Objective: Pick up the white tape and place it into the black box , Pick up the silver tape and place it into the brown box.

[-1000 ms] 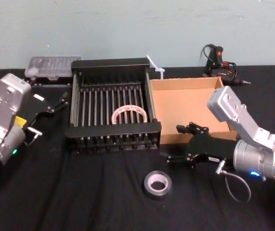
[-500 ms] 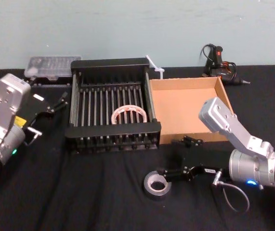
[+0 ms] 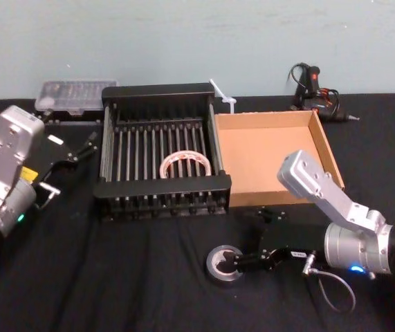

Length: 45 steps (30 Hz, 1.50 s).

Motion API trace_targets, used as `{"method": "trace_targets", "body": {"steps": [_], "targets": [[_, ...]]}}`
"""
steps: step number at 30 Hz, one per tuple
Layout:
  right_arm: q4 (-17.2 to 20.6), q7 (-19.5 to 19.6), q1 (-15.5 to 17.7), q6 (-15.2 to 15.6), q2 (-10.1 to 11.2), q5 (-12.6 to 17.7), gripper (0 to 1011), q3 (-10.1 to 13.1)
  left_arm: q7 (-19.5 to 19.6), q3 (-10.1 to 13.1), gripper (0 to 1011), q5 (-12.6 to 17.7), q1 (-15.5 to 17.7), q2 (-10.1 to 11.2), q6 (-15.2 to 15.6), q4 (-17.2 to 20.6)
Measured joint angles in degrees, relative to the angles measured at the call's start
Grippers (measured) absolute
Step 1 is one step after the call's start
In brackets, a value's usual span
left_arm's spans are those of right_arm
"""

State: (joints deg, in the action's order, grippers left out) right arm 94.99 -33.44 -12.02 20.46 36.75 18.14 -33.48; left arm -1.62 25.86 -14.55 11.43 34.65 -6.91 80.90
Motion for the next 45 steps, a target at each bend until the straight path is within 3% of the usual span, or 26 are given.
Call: {"method": "trace_targets", "body": {"steps": [28,45], "targets": [[-4.06,-0.42,-2.1,1.36,-2.1,-0.62,1003,-2.01,0.0,0.0,1001,0.0,0.0,0.0,0.0,0.0],[-4.42,-0.56,-2.45,1.4,-2.26,-0.88,1002,-2.29,0.0,0.0,1001,0.0,0.0,0.0,0.0,0.0]]}}
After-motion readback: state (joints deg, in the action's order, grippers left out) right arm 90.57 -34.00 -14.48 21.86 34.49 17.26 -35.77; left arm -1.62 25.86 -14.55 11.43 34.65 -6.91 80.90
